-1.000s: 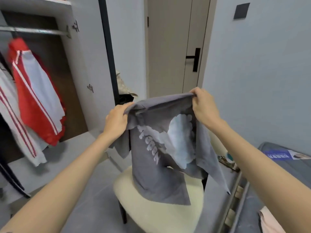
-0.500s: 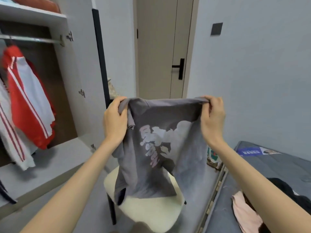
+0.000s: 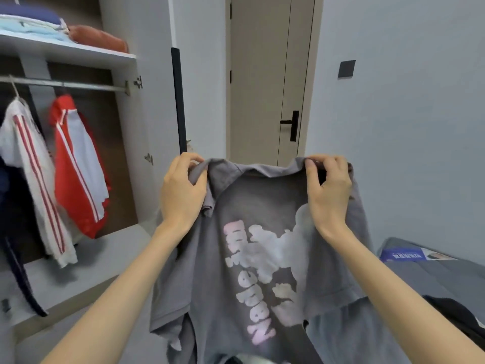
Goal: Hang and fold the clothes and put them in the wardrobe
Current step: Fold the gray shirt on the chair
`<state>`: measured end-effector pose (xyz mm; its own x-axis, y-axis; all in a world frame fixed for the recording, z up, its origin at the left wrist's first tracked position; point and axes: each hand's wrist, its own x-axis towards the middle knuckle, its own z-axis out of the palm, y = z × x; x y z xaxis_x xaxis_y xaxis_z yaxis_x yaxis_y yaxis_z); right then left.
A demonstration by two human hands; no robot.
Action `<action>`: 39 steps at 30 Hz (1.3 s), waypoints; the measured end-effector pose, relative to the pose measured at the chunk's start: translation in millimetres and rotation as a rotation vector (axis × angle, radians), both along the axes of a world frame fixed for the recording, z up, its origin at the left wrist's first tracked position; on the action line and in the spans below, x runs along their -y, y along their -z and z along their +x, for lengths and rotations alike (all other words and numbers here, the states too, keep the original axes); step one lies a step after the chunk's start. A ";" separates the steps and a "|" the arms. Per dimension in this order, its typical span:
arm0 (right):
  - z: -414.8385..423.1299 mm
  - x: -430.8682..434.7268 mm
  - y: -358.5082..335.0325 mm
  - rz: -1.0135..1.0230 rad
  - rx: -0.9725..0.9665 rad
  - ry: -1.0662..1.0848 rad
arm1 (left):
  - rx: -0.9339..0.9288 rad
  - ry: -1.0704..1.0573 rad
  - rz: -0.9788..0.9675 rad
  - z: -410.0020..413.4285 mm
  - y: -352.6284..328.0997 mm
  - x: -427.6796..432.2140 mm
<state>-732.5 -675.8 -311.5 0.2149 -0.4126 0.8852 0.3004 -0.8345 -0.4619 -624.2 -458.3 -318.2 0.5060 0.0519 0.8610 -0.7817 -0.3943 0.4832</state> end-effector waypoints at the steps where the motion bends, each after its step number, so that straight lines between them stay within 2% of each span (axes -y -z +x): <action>1: 6.4 3.2 14.2 0.000 -0.071 0.001 | -0.041 -0.017 0.056 7.2 14.4 -1.0; 6: 56.0 23.0 93.5 -0.002 -0.421 -0.032 | -0.240 -0.047 0.334 60.8 84.5 1.8; 12: 150.5 52.0 144.2 0.037 -0.616 -0.094 | -0.405 -0.080 0.372 148.5 135.8 29.9; 14: 178.9 61.6 159.2 -0.010 -0.803 -0.166 | -0.499 -0.110 0.421 175.5 149.1 41.5; 17: 195.4 68.8 191.7 -0.049 -1.108 -0.337 | -0.671 -0.073 0.603 190.9 181.4 52.0; 20: 185.3 69.3 231.0 -0.092 -1.274 -0.431 | -0.751 0.023 0.688 175.8 223.4 52.7; 27: 115.7 59.1 289.1 0.008 -1.372 -0.462 | -0.851 0.212 0.754 96.4 282.6 43.3; 30: 85.9 47.5 308.5 0.026 -1.448 -0.479 | -0.904 0.271 0.847 65.3 303.6 34.8; 35: 53.4 13.2 336.1 0.024 -1.610 -0.609 | -1.018 0.331 1.035 30.1 333.6 2.3; 39: 45.9 -18.5 349.4 0.102 -1.611 -0.692 | -1.055 0.397 1.069 12.4 340.6 -30.9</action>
<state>-686.7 -657.4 -660.9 0.9169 0.0903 -0.3889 -0.2128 -0.7136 -0.6675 -611.8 -427.4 -658.8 0.7171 -0.6118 -0.3339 -0.4149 -0.7596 0.5009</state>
